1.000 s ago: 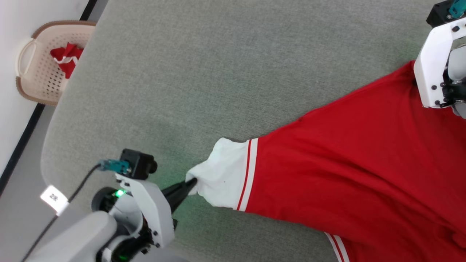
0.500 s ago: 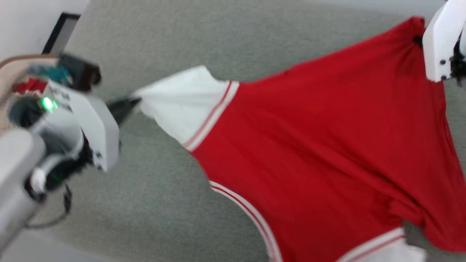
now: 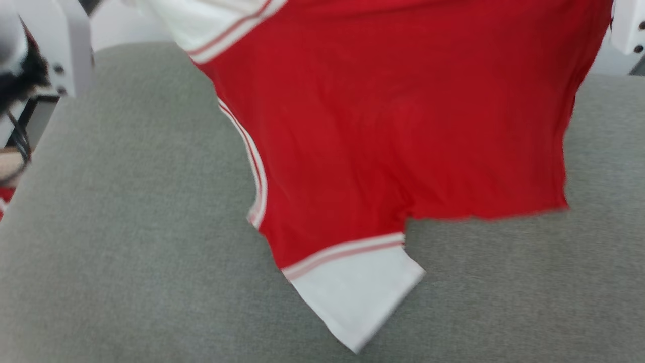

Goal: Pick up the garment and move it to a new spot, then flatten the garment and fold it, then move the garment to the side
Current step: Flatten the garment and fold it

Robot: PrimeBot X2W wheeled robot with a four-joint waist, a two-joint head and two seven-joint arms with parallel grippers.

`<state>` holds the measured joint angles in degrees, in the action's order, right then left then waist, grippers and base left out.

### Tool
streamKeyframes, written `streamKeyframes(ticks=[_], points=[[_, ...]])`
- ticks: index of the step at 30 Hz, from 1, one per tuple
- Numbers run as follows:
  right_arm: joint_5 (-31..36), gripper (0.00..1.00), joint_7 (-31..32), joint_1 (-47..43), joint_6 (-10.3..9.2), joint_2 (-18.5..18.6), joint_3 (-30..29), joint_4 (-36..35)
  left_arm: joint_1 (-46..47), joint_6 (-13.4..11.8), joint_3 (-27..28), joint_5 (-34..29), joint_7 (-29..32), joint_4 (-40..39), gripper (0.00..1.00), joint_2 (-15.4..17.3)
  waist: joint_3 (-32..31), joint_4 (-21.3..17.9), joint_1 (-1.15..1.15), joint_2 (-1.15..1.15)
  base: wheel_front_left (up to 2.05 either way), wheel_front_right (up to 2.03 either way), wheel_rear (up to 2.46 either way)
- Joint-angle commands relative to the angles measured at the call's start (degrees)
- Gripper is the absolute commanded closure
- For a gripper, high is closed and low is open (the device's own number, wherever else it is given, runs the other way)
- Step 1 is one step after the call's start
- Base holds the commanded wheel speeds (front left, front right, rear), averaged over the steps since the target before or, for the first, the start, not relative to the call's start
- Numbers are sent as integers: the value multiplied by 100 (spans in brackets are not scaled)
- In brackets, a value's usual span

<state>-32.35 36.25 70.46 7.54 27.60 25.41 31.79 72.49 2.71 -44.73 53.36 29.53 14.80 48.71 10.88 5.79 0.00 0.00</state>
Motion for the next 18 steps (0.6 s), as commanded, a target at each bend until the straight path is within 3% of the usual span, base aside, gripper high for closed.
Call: streamKeyframes(ticks=[1,10,18], points=[[58,100,-16,47,-11,-17,-59,-85,148,39,35,-46,-14,90,100,-13,-267,-266,0,0,0,0,0],[398,100,69,-22,-11,-252,-606,-754,1105,286,74,-274,-289,986,100,-455,-311,-451,0,0,0,0,0],[949,100,-180,156,-11,-519,-1175,-1023,1813,415,73,-473,-725,1621,100,-725,222,-511,0,0,0,0,0]])
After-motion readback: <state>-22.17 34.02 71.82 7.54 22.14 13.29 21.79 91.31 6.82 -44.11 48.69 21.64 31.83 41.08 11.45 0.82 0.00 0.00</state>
